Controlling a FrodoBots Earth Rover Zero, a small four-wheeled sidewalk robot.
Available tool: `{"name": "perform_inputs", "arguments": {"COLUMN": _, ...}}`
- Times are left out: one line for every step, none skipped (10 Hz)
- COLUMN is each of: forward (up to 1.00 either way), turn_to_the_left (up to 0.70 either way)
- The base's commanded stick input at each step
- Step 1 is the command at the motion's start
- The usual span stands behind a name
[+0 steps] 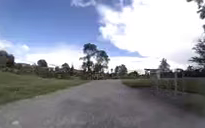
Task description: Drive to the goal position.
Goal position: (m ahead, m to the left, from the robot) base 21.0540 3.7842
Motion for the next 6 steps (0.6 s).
{"name": "perform_inputs", "arguments": {"forward": 0.85, "turn_to_the_left": 0.0}}
{"name": "perform_inputs", "arguments": {"forward": 0.85, "turn_to_the_left": 0.0}}
{"name": "perform_inputs", "arguments": {"forward": 0.85, "turn_to_the_left": 0.0}}
{"name": "perform_inputs", "arguments": {"forward": 0.85, "turn_to_the_left": 0.0}}
{"name": "perform_inputs", "arguments": {"forward": 0.85, "turn_to_the_left": 0.0}}
{"name": "perform_inputs", "arguments": {"forward": 0.85, "turn_to_the_left": 0.0}}
